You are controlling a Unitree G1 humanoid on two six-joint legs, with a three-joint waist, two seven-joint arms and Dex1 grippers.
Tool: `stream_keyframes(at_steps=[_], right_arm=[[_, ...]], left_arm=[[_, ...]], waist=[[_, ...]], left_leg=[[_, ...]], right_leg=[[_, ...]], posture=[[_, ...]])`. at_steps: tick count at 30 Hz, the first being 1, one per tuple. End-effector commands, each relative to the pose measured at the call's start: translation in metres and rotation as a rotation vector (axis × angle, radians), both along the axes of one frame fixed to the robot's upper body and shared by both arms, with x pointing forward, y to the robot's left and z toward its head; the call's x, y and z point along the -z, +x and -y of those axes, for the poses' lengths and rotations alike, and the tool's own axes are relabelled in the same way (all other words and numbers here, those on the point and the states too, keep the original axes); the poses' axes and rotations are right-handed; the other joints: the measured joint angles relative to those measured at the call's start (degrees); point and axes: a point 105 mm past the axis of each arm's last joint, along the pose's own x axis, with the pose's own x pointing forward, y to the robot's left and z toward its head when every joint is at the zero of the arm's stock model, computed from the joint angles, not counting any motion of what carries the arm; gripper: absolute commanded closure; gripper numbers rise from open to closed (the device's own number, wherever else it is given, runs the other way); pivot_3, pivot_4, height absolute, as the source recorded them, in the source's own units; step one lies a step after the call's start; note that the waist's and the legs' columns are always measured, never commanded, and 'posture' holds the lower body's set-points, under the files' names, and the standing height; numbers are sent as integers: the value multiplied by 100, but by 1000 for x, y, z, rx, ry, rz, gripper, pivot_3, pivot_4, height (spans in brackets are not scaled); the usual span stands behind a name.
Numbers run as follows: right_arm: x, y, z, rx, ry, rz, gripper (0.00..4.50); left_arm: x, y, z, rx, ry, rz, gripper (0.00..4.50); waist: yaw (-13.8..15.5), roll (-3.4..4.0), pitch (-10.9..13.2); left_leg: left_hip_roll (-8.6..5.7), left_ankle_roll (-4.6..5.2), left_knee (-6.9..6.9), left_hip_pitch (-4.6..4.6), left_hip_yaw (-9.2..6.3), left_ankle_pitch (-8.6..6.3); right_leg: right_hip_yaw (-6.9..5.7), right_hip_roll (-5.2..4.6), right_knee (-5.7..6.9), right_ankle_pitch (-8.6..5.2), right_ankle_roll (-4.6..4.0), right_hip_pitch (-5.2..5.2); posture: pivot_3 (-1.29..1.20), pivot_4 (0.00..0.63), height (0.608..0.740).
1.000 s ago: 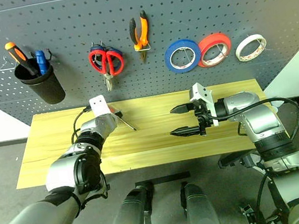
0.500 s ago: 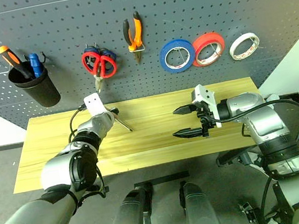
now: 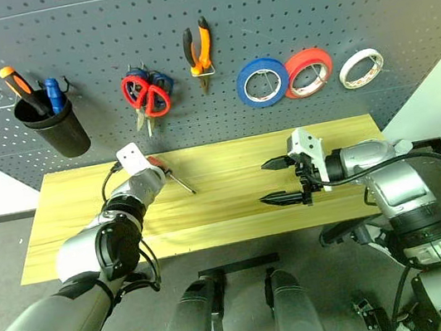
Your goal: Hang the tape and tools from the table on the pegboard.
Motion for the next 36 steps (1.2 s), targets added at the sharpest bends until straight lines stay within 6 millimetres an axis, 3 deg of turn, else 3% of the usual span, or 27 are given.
stream_keyframes(at_steps=[1, 9, 12, 16, 28, 36], right_arm=[[-7, 1, 11, 34, -5, 36, 0], [-3, -3, 16, 52, -10, 29, 0], [-3, -3, 15, 47, -9, 32, 0], [-3, -2, 13, 47, -8, 37, 0], [2, -12, 31, 99, -74, 26, 0], [-2, -14, 29, 100, -60, 32, 0]], left_arm=[[1, -1, -4, -14, -3, 3, 2624], [-3, 2, 1, 68, 73, 20, 2624], [-4, 3, 3, 53, 66, 22, 2060], [-2, 1, 1, 25, 61, 19, 754], [3, -1, -2, 14, 33, 1, 754], [8, -6, -5, 16, 71, -42, 754]], waist=[[-16, 0, 0], [-137, 0, 0], [-142, 0, 0], [-145, 0, 0], [-246, 0, 0], [-278, 0, 0]], left_leg=[[0, 0, 0, 0, 0, 0], [0, 2, 2, 5, 5, 1], [0, 1, 3, 9, 8, 1], [1, 1, 17, 10, 9, 0], [1, 3, 47, 9, 18, -2], [9, 3, 54, 11, 19, -3]], right_leg=[[0, 0, 0, 0, 0, 0], [4, -1, 9, 0, 1, 1], [6, -1, 19, 0, 1, 1], [6, -1, 34, 0, 1, 1], [6, -6, 37, 0, 3, 15], [6, -1, 43, -9, 17, 15]], posture=[[-66, 226, 740], [-66, 223, 740], [-64, 219, 740], [-69, 214, 740], [-129, 218, 740], [-139, 233, 740]])
